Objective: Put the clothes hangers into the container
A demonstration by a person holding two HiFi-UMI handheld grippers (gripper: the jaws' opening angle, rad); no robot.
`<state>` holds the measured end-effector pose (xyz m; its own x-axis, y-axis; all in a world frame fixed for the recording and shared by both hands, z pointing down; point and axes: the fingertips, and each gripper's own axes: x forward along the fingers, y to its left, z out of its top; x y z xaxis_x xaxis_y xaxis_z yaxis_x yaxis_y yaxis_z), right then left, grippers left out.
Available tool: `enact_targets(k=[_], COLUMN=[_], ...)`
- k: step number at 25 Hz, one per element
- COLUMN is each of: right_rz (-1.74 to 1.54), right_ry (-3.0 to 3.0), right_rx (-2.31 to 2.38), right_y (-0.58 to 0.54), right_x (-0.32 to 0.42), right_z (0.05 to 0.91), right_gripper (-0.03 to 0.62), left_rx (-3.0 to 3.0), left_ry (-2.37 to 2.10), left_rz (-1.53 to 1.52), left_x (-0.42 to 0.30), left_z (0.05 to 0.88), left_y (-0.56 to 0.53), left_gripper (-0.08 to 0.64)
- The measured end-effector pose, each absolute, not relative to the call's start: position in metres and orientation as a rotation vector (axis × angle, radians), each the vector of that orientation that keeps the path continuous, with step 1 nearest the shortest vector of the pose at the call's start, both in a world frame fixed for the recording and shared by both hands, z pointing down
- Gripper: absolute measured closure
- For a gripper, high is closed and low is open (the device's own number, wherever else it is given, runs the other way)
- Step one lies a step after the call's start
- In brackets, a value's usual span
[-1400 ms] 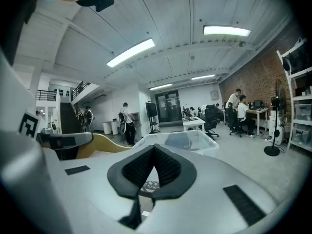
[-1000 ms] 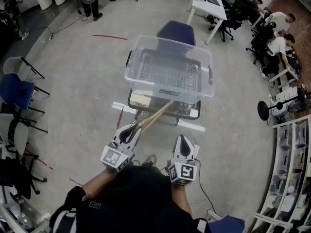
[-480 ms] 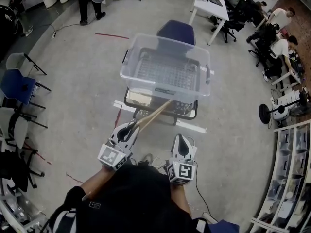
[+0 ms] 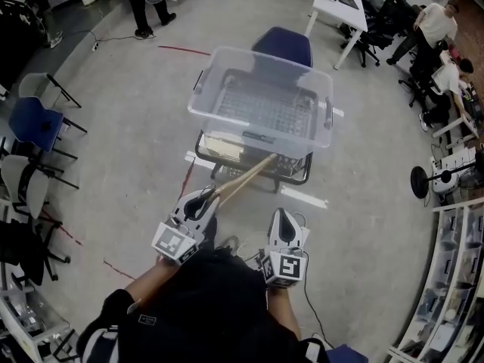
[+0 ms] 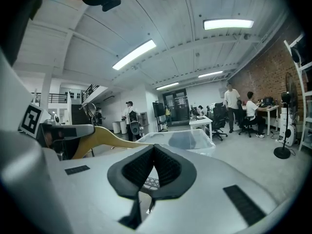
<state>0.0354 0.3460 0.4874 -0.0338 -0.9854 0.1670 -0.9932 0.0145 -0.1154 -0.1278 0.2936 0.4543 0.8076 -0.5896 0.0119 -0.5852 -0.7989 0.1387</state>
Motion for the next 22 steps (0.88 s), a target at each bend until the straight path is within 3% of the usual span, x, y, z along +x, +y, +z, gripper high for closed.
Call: enact_targets(k=[22], right_rz=[0.335], right_ry=[-2.207], right_rx=[2.13], right_y=[0.246], right_x=[0.089], right_z=[0.506], right_gripper=[0.579], left_rx=[2.863], left_ry=[-0.85], left_rz=[-0.051], left_x=[-0.071], left_z=[0.45], left_y=[0.202], left_gripper=[0.488])
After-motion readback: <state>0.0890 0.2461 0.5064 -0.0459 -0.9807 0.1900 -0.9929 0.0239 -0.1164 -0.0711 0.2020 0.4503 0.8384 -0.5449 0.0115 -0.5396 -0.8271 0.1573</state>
